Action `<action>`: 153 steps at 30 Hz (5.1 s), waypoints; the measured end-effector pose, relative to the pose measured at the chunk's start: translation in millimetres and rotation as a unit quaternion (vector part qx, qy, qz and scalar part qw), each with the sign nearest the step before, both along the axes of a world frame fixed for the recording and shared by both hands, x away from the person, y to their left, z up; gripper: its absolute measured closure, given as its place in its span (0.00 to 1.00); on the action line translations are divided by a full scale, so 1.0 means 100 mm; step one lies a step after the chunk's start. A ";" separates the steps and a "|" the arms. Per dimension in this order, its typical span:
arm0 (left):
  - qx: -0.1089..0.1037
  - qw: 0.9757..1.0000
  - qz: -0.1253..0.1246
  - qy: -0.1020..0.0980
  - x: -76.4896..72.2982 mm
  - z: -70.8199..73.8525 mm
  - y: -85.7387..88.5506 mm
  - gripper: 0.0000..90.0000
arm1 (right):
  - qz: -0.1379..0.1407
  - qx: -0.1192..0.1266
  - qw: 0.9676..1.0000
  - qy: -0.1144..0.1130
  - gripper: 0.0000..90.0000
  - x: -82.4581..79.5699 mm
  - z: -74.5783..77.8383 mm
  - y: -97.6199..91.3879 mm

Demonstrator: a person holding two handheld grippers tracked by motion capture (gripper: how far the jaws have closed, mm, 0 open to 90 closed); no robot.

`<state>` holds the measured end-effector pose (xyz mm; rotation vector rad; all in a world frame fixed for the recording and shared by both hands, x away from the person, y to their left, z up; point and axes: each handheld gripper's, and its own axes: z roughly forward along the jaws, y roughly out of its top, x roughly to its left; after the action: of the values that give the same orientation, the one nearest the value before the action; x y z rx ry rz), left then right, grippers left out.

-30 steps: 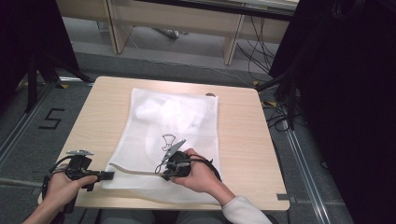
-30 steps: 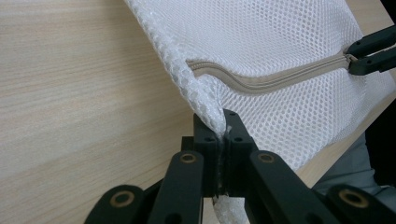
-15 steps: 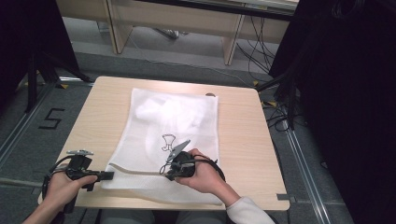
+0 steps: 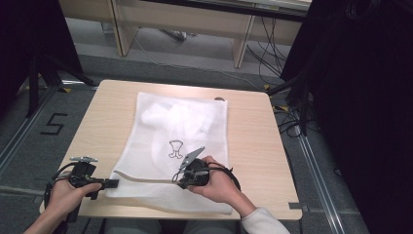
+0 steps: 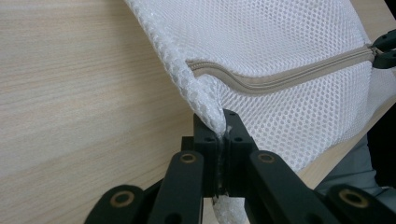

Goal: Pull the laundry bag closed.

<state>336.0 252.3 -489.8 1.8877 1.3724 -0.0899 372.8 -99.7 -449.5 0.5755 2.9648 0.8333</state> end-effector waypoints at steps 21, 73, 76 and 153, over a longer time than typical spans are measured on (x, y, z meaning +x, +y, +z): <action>-0.002 1.000 0.011 -0.010 -0.01 0.00 -0.01 0.95 | -0.013 0.001 1.000 0.002 0.92 -0.02 -0.02 -0.21; -0.001 1.000 0.010 -0.009 -0.01 0.01 -0.01 0.95 | -0.025 0.002 1.000 0.005 0.92 -0.06 -0.02 -0.39; -0.003 1.000 0.012 -0.010 -0.01 0.00 -0.01 0.95 | -0.023 0.002 1.000 0.001 0.92 -0.06 -0.02 -0.39; -0.001 1.000 0.006 -0.002 0.00 0.00 0.00 0.95 | -0.047 -0.008 0.999 -0.001 0.92 -0.09 0.00 -0.76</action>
<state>336.0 252.4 -489.4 1.8769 1.3797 -0.0824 363.4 -175.8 -449.2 0.7071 2.9137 0.8014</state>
